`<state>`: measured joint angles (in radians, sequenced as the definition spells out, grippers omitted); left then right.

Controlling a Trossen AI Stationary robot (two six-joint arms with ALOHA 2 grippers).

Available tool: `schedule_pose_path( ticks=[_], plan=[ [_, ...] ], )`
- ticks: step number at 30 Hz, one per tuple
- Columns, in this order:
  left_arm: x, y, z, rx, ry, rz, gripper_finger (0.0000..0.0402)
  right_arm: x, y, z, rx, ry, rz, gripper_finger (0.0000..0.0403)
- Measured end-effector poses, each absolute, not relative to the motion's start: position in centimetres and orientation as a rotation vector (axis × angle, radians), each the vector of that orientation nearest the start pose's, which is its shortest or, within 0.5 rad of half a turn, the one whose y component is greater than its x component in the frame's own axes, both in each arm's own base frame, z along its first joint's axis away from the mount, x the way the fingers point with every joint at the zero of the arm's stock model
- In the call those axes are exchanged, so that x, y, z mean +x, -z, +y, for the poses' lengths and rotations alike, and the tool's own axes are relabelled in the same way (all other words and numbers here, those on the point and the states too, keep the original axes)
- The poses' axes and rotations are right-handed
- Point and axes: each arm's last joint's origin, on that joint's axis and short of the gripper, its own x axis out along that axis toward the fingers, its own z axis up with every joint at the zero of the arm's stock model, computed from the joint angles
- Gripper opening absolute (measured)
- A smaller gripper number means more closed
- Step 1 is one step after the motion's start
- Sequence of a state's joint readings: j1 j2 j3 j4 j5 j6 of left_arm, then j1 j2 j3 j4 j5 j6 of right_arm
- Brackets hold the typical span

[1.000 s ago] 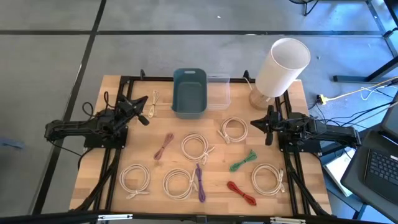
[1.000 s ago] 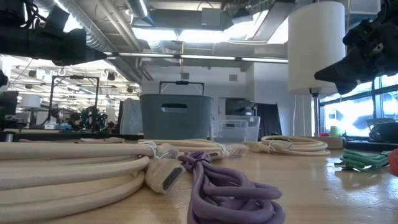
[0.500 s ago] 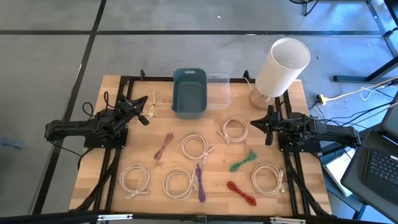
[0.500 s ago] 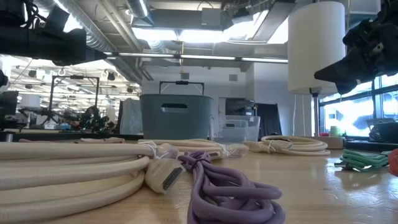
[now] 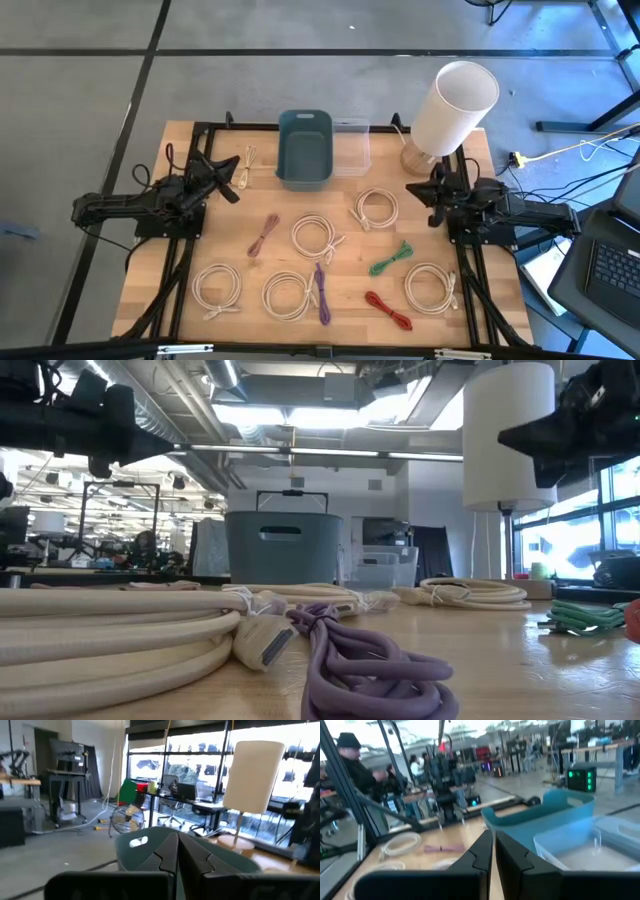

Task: Pick & Place USB Port
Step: Put the white charger cable into the transparent bin

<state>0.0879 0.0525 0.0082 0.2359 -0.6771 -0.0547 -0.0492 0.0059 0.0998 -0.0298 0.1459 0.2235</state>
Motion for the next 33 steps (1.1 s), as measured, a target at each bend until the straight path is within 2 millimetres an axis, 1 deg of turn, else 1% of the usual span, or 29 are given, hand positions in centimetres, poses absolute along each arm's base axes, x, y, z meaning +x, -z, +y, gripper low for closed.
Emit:
schedule_pose_path(
  ticks=[2, 4, 7, 11, 14, 18, 22, 25, 27, 30, 33],
  plan=[
    [9.1, -18.4, 2.5, -0.123, -0.723, -0.214, 0.0004, 9.0, -19.6, -0.9, 0.235, 0.184, -0.109, 0.0026],
    [9.2, -18.4, 2.4, -0.111, -0.650, -0.210, 0.0004, 9.0, -19.6, -0.9, 0.229, 0.185, -0.106, 0.0026],
    [9.4, -18.4, 2.1, -0.085, -0.549, -0.203, 0.0004, 9.0, -19.8, -0.9, 0.188, 0.186, -0.124, 0.0026],
    [9.4, -18.5, 2.1, -0.090, -0.535, -0.211, 0.0004, 8.9, -20.3, -0.9, 0.194, 0.180, -0.175, 0.0026],
    [9.4, -18.7, 2.1, -0.087, -0.536, -0.219, 0.0004, 8.9, -20.3, -0.9, 0.263, 0.175, -0.180, 0.0026],
    [9.5, -18.6, 2.0, -0.082, -0.485, -0.219, 0.0004, 9.0, -20.2, -0.9, 0.447, 0.156, -0.190, 0.0026],
    [9.5, -18.6, 1.9, -0.097, -0.468, -0.223, 0.0006, 9.2, -19.8, -0.7, 0.449, 0.096, -0.166, 0.0026],
    [9.5, -18.6, 1.9, -0.143, -0.448, -0.233, 0.0008, 9.8, -18.9, -0.4, 0.515, -0.006, -0.163, 0.0026],
    [9.6, -18.6, 1.8, -0.132, -0.410, -0.227, 0.0008, 10.1, -18.7, -0.2, 0.490, -0.108, -0.191, 0.0026],
    [9.6, -18.5, 1.6, -0.094, -0.353, -0.207, 0.0006, 10.4, -19.6, 0.3, 0.413, -0.244, -0.250, 0.0026],
    [9.7, -18.5, 1.5, -0.081, -0.323, -0.193, 0.0007, 10.2, -20.9, 0.9, 0.275, -0.400, -0.362, 0.0025]
  ],
)
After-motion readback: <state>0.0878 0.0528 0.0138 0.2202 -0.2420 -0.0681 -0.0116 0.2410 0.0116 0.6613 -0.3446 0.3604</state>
